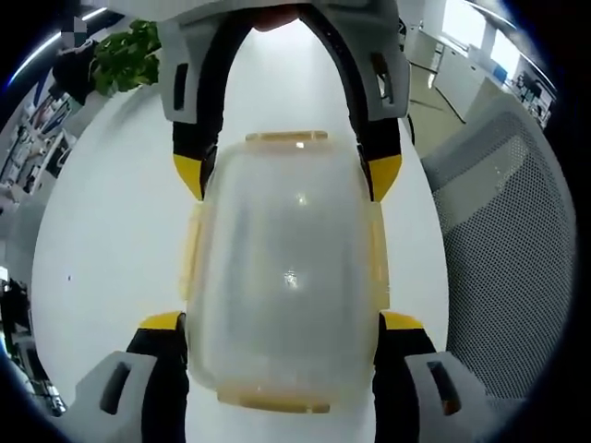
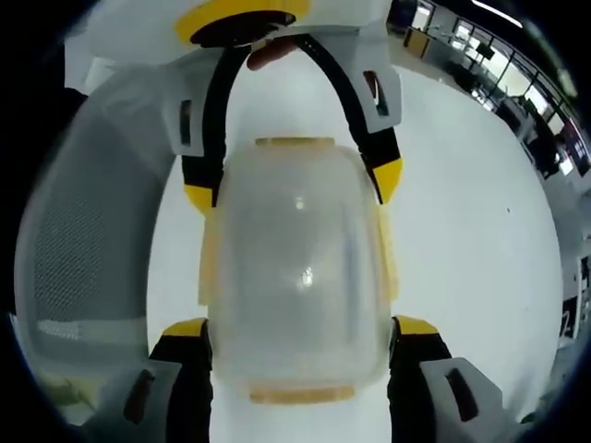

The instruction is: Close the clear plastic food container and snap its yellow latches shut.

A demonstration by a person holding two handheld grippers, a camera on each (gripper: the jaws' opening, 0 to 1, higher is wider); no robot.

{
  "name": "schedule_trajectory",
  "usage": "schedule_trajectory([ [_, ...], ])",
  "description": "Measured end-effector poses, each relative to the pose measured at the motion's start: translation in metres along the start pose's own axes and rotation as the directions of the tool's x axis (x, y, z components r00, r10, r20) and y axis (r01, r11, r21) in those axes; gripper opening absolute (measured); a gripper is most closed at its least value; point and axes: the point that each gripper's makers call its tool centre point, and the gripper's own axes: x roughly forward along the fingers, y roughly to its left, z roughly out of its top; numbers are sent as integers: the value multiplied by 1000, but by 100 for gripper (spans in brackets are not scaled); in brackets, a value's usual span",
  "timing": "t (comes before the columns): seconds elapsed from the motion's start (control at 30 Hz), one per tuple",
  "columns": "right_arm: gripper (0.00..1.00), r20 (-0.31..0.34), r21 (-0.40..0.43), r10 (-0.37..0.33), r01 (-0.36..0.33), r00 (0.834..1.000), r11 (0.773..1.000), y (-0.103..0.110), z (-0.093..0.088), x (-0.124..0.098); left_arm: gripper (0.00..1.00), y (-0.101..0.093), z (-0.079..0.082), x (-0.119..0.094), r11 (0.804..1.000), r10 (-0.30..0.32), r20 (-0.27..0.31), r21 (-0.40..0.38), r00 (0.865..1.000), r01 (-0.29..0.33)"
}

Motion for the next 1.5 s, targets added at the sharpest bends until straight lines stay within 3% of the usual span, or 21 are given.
schedule_trajectory([
  [0.27, 79, -28, 0, -1, 1, 1000, 1000, 0, 10, 6, 83, 1, -13, -5, 1000, -1, -5, 4, 1000, 1],
  [0.53, 79, -7, 2, -1, 1, 1000, 1000, 1, 24, 10, 83, 1, -24, -10, 1000, 0, 2, -2, 1000, 0],
  [1.07, 80, -24, 5, -1, 1, 1000, 1000, 1, 44, 20, 83, 2, -44, -17, 1000, -6, 16, -4, 1000, 6],
  [1.5, 80, -19, 6, -3, 3, 1000, 1000, 4, 68, 30, 84, 1, -68, -26, 1000, -4, 23, -12, 1000, 4],
])
